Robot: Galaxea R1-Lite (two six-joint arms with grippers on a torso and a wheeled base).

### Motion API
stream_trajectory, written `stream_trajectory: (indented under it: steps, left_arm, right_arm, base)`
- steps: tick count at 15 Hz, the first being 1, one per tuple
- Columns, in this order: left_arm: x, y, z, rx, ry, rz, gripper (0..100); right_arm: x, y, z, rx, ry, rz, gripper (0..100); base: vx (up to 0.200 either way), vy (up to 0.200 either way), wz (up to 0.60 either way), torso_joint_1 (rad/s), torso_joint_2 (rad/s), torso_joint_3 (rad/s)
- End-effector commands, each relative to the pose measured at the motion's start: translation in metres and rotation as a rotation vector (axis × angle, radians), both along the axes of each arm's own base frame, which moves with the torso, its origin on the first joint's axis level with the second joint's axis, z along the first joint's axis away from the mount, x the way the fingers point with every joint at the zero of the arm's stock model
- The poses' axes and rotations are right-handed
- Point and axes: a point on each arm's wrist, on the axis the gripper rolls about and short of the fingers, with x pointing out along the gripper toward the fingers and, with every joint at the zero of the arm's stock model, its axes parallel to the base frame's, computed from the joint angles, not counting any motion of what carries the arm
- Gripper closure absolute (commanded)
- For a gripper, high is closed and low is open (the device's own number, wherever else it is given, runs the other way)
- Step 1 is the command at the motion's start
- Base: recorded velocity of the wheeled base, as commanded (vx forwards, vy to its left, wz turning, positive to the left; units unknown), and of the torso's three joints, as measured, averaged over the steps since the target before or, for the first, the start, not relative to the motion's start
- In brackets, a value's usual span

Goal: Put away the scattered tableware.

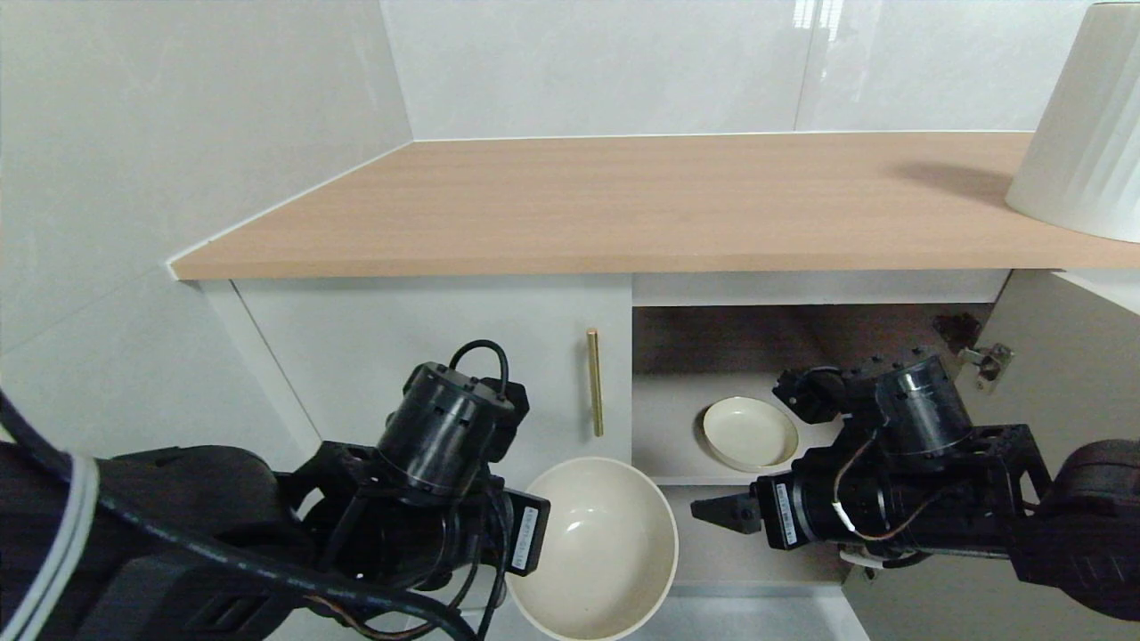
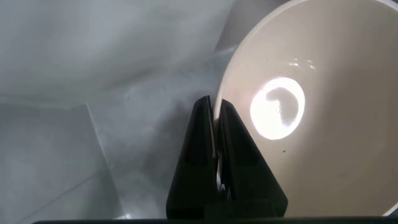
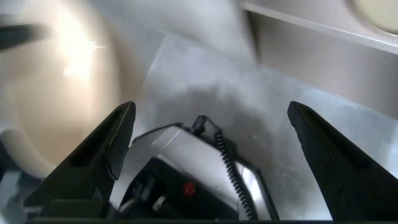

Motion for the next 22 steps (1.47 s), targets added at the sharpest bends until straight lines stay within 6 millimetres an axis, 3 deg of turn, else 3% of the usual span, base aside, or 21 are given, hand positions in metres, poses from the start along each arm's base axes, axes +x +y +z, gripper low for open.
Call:
stream_trajectory:
  steps: [1,3,11,12,22]
  left_arm:
    - [0.002,-0.017,-0.021,0.041,0.020,-0.022,100]
    - [0.001,-0.026,-0.026,0.040,-0.003,-0.032,100]
    - [0.000,-0.029,-0.022,0.020,-0.031,-0.030,100]
    - [0.000,-0.029,-0.022,0.020,-0.031,-0.030,100]
    - [-0.002,-0.033,-0.026,0.031,-0.021,-0.043,100]
  right_arm:
    - [-0.012,0.002,0.008,0.015,-0.022,0.033,0]
    - [-0.011,0.005,0.003,0.001,-0.008,0.038,0]
    - [-0.008,0.025,-0.025,-0.092,0.033,0.021,0]
    - [-0.008,0.026,-0.024,-0.087,0.027,0.021,100]
    - [-0.014,0.037,-0.033,-0.101,0.043,0.060,100]
  base:
    - [0.000,0.000,0.00,0.000,0.00,0.000]
    - [0.000,0.000,0.00,0.000,0.00,0.000]
    - [0.000,0.000,0.00,0.000,0.00,0.000]
    - [0.000,0.000,0.00,0.000,0.00,0.000]
    - [0.000,0.000,0.00,0.000,0.00,0.000]
